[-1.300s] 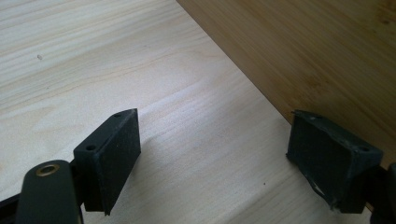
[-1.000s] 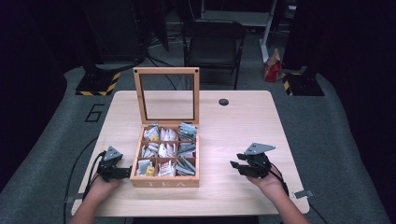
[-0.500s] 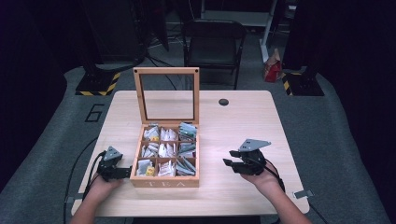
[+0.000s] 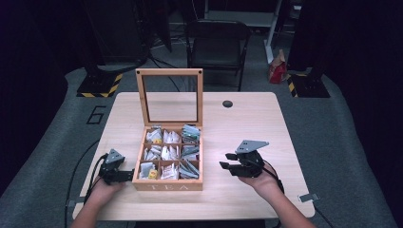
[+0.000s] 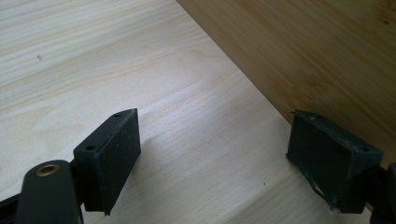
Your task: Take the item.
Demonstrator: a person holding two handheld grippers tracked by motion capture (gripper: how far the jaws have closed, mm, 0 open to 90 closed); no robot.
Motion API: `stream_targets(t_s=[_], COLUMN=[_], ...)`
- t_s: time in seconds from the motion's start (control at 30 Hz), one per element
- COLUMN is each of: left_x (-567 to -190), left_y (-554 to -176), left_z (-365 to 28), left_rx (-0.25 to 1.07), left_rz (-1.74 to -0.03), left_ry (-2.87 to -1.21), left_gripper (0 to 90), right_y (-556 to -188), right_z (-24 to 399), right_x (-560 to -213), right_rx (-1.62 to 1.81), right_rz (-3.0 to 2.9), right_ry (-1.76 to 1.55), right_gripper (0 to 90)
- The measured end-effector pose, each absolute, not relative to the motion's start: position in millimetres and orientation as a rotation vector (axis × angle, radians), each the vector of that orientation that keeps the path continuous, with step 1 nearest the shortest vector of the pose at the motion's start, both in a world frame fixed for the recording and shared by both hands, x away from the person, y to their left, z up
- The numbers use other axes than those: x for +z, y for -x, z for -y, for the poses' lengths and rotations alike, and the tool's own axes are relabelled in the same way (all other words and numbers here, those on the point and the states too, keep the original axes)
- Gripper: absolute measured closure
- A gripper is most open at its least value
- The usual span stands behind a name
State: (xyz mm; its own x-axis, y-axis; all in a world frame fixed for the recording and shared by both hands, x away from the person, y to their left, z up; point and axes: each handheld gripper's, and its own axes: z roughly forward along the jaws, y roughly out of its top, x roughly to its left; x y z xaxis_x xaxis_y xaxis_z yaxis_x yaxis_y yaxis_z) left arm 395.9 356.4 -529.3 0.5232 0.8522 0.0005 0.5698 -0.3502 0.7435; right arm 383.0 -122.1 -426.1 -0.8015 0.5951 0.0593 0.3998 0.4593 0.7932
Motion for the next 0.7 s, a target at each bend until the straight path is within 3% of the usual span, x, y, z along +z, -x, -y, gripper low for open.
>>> stream_targets(t_s=[0.7], left_x=[-528.9], left_y=[-395.9], left_z=[-357.1], left_rx=[0.513], left_rz=[-1.146], left_ry=[-2.072], left_gripper=[16.8], right_y=[-388.0], right_z=[89.4], right_x=[-424.0], right_rx=[1.279], right_rz=[-2.521], right_ry=[-0.808], right_gripper=[59.4])
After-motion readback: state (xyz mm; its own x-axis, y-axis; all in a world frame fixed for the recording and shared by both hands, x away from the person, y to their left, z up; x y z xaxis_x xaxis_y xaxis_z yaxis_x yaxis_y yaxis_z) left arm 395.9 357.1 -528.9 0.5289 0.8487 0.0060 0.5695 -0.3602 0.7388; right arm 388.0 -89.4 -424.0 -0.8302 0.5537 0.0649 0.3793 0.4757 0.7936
